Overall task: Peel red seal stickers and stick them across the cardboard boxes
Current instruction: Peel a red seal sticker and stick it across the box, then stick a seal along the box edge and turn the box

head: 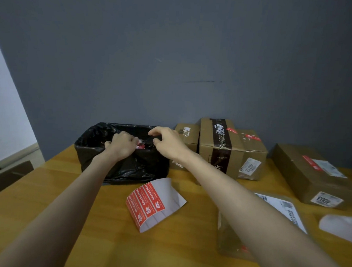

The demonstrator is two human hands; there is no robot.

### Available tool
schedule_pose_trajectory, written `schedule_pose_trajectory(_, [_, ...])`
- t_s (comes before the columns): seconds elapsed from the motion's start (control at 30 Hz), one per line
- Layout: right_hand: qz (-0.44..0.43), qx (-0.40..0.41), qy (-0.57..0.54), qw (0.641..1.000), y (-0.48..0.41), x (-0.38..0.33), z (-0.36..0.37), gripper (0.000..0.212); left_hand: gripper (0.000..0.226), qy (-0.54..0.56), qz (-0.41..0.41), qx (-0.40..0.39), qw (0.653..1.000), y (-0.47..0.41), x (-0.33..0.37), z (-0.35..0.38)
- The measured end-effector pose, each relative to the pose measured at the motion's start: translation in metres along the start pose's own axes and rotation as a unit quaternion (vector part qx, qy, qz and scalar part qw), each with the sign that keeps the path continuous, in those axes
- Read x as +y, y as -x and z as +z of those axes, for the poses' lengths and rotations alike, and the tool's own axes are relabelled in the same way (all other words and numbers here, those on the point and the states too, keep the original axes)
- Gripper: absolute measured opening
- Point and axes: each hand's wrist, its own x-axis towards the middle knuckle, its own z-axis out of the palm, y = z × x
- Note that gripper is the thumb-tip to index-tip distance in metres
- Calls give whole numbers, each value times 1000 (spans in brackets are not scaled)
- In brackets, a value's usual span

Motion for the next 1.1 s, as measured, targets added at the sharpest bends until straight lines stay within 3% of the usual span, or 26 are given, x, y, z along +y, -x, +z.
schedule_pose_trajectory(0.23, [11, 32, -14, 999, 16, 3, -29, 34, 44, 31, -9, -15, 999, 6, 5, -16])
schedule_pose_trajectory(0.43, [10, 60, -34, 998, 41, 5, -44, 30, 32, 110, 97, 31, 989, 43, 39, -26])
schedule_pose_trajectory(0.57, [6, 162, -119, 980, 65, 9, -60, 16, 24, 147, 172, 84, 970, 69, 77, -21])
schedule_pose_trajectory(0.67, [18, 214, -172, 961, 88, 19, -76, 7, 18, 186, 226, 77, 953, 89, 107, -9])
schedule_pose_trajectory(0.73, [24, 236, -180, 955, 103, 27, -88, 2, 15, 189, 272, 21, 943, 98, 125, 3])
schedule_pose_trajectory(0.8, [38, 258, -184, 948, 119, 38, -100, 5, 18, 170, 310, -89, 931, 107, 144, 16])
schedule_pose_trajectory(0.93, [75, 288, -144, 944, 149, 68, -120, 23, 84, 24, 316, -302, 899, 131, 176, 42])
schedule_pose_trajectory(1.0, [97, 289, -133, 943, 163, 84, -128, 28, 106, -51, 316, -338, 885, 138, 185, 56])
schedule_pose_trajectory(1.1, [133, 287, -122, 941, 182, 105, -136, 27, 110, -73, 310, -360, 877, 142, 192, 64])
